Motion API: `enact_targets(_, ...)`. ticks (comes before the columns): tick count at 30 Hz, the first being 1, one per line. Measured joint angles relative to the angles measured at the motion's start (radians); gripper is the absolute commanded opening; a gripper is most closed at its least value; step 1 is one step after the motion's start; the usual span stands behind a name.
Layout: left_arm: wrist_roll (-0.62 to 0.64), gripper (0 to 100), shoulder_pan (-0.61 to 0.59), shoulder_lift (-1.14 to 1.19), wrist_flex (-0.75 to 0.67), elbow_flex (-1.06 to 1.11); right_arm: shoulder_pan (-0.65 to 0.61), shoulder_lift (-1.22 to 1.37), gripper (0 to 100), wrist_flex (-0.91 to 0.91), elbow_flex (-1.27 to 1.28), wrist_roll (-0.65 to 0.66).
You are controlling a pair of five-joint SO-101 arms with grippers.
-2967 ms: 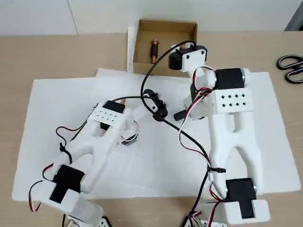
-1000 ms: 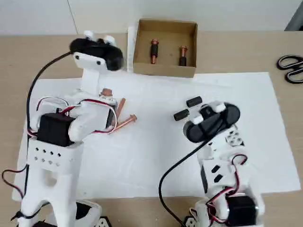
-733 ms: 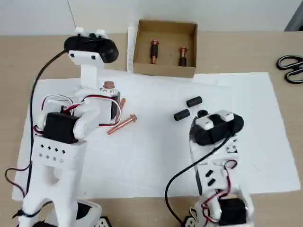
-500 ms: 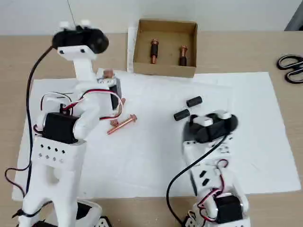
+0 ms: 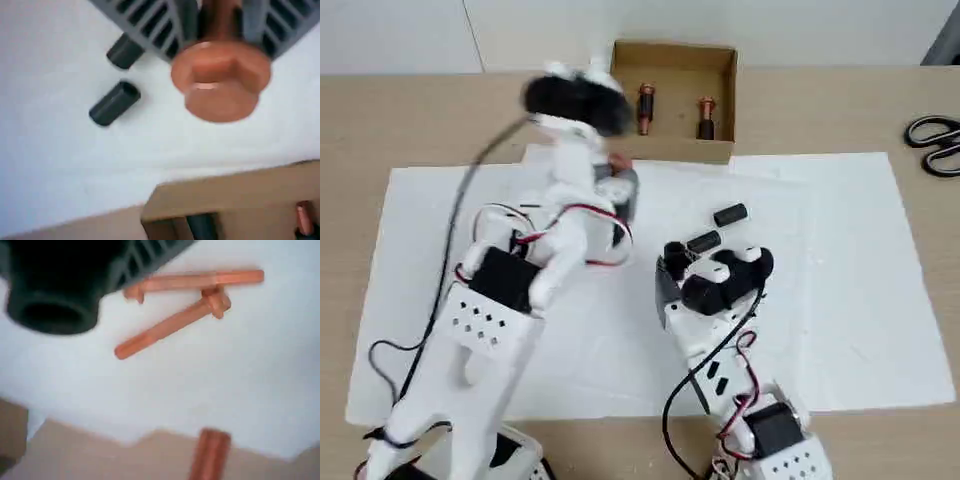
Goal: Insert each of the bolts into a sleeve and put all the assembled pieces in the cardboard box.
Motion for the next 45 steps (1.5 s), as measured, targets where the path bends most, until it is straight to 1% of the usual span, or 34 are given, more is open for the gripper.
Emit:
enact_targets(3, 0.038, 1, -0.012, 0.0, -0.015, 0.002, -0.005, 0.003, 0.5, -0.029, 0.003, 0.0)
enact_targets(9, 0.068, 1, -0.009, 0.0, 0.003, 0.003, -0.008, 0.003, 0.5, -0.043, 0.003, 0.0)
enact_targets(12, 0.133, 1, 0.012, -0.02, 0.003, 0.003, -0.009, 0.003, 0.5, -0.043, 0.003, 0.0)
enact_targets(14, 0.126, 1, 0.041, -0.071, -0.012, 0.015, -0.009, 0.003, 0.5, -0.043, 0.003, 0.0)
enact_targets(16, 0.087, 1, 0.078, -0.143, -0.06, 0.058, -0.008, 0.003, 0.5, -0.043, 0.003, 0.0)
enact_targets(19, 0.054, 1, 0.121, -0.238, -0.167, 0.166, -0.037, 0.003, 0.5, -0.035, 0.003, 0.0)
enact_targets(24, 0.049, 1, 0.127, -0.304, -0.353, 0.377, -0.051, 0.003, 0.5, -0.006, 0.003, 0.0)
enact_targets(26, 0.049, 1, 0.129, -0.318, -0.419, 0.431, -0.051, 0.003, 0.5, -0.003, 0.003, 0.0)
enact_targets(28, 0.049, 1, 0.129, -0.33, -0.454, 0.463, -0.051, 0.003, 0.5, -0.003, 0.003, 0.0)
enact_targets(36, 0.049, 1, 0.141, -0.334, -0.476, 0.489, -0.057, 0.003, 0.5, -0.003, 0.003, 0.0)
enact_targets(40, 0.08, 1, 0.166, -0.334, -0.479, 0.489, -0.057, 0.003, 0.5, -0.003, 0.003, 0.0)
enact_targets(45, 0.086, 1, 0.175, -0.334, -0.479, 0.489, -0.057, 0.003, 0.5, -0.003, 0.003, 0.0)
